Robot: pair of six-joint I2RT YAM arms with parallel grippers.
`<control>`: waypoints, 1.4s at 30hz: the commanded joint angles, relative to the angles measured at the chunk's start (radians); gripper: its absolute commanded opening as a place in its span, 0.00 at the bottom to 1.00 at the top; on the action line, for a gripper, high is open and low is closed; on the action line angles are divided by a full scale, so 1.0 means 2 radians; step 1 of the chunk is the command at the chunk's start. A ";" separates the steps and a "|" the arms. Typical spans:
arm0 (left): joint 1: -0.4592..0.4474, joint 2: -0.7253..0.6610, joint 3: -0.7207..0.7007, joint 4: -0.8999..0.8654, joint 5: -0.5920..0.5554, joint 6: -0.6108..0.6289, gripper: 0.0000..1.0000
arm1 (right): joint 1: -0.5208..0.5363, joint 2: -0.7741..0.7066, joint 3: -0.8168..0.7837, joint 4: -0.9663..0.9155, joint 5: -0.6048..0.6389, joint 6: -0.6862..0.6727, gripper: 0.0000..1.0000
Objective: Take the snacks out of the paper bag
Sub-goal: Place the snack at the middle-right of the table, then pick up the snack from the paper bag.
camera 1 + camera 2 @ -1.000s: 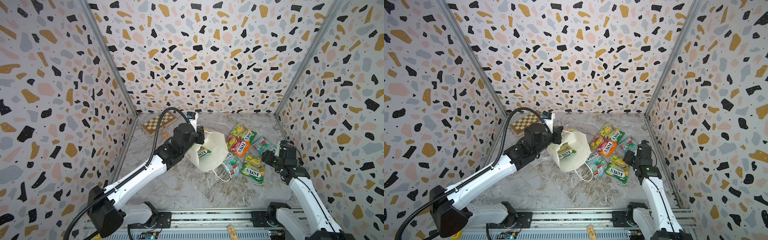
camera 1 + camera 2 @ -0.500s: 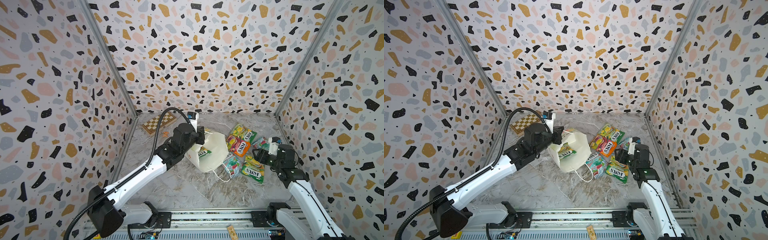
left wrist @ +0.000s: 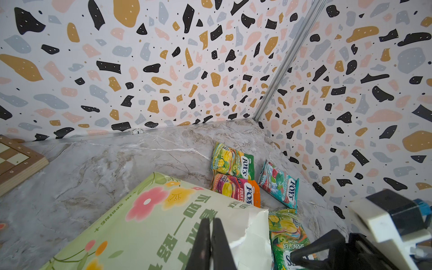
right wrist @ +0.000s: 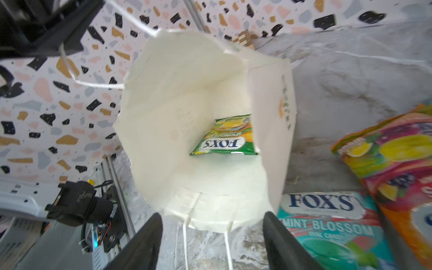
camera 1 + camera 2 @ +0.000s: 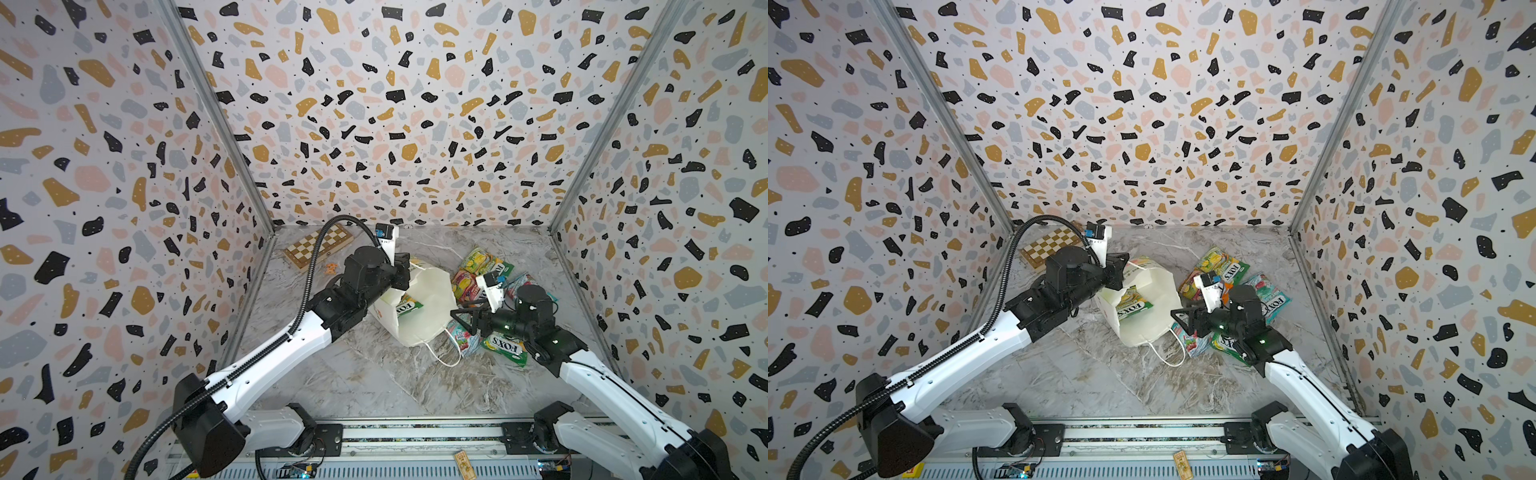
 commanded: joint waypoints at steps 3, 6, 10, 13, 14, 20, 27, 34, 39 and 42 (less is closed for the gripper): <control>0.000 -0.017 -0.008 0.034 0.006 0.005 0.00 | 0.074 0.044 0.036 0.006 0.035 -0.031 0.69; 0.000 -0.017 -0.009 0.034 0.004 0.005 0.00 | 0.106 0.070 0.044 0.011 0.051 -0.035 0.69; 0.000 -0.017 -0.010 0.036 0.007 0.003 0.00 | 0.131 0.104 0.054 0.015 0.074 -0.033 0.69; 0.000 -0.018 -0.011 0.036 0.008 0.003 0.00 | 0.143 0.130 0.064 0.022 0.080 -0.028 0.69; 0.000 -0.019 -0.012 0.036 0.008 0.003 0.00 | 0.145 0.140 0.068 0.022 0.087 -0.024 0.69; 0.000 -0.022 -0.014 0.037 0.007 0.003 0.00 | 0.150 0.203 0.098 0.021 0.109 -0.001 0.67; 0.000 -0.028 -0.020 0.038 -0.001 0.001 0.00 | 0.151 0.268 0.142 -0.003 0.147 0.037 0.67; -0.001 -0.034 -0.030 0.049 -0.003 -0.006 0.00 | 0.151 0.320 0.185 -0.031 0.186 0.120 0.67; 0.000 -0.036 -0.038 0.059 -0.004 -0.014 0.00 | 0.151 0.339 0.199 -0.027 0.195 0.181 0.68; 0.000 -0.038 -0.043 0.065 -0.005 -0.021 0.00 | 0.151 0.345 0.200 -0.013 0.197 0.213 0.70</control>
